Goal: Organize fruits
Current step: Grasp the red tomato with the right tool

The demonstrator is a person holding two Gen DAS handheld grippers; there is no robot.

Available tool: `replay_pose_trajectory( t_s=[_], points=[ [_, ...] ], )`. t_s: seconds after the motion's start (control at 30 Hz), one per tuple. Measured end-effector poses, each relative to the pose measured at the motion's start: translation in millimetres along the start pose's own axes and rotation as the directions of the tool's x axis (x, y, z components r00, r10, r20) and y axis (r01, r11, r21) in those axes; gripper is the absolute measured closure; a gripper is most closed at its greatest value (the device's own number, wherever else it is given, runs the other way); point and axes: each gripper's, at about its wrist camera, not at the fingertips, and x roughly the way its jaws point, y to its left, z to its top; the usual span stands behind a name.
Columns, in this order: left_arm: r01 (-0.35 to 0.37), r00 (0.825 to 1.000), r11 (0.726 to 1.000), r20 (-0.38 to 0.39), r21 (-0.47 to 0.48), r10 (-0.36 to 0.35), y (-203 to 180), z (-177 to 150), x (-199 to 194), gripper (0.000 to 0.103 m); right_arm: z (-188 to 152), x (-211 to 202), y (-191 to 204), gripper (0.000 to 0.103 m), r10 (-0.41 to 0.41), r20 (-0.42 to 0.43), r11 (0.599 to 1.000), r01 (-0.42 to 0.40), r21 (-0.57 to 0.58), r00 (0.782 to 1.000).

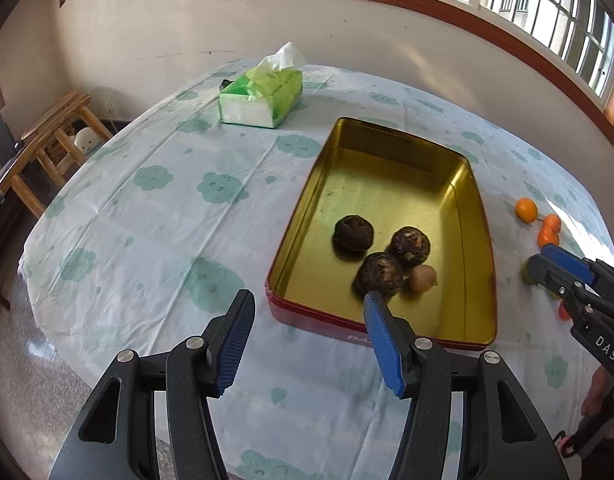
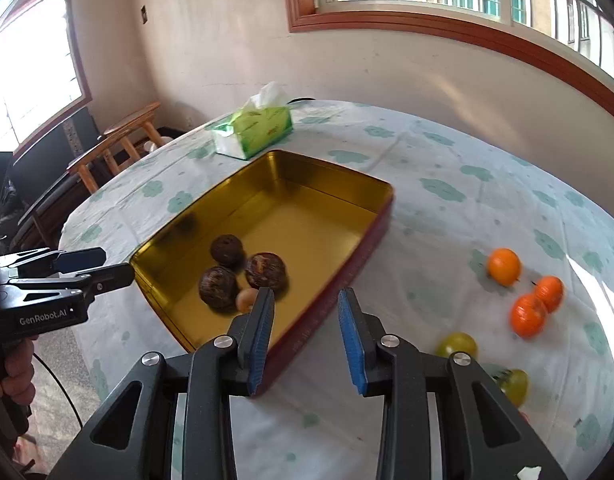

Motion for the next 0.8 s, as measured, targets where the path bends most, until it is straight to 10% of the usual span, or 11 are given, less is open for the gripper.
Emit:
replay_pose_trajectory(
  t_s=[0.33, 0.8],
  points=[
    [0.085, 0.996, 0.989, -0.021, 0.12, -0.083, -66, -4, 2, 0.045, -69, -42, -95, 0.069, -0.198, -0.06, 0.966, 0.205, 0.155, 0.978],
    [0.168, 0.985, 0.954, -0.074, 0.247, -0.154, -148, -10, 11, 0.045, -90, -11, -125, 0.058, -0.206, -0.106, 0.96, 0.222, 0.173, 0.973]
  ],
)
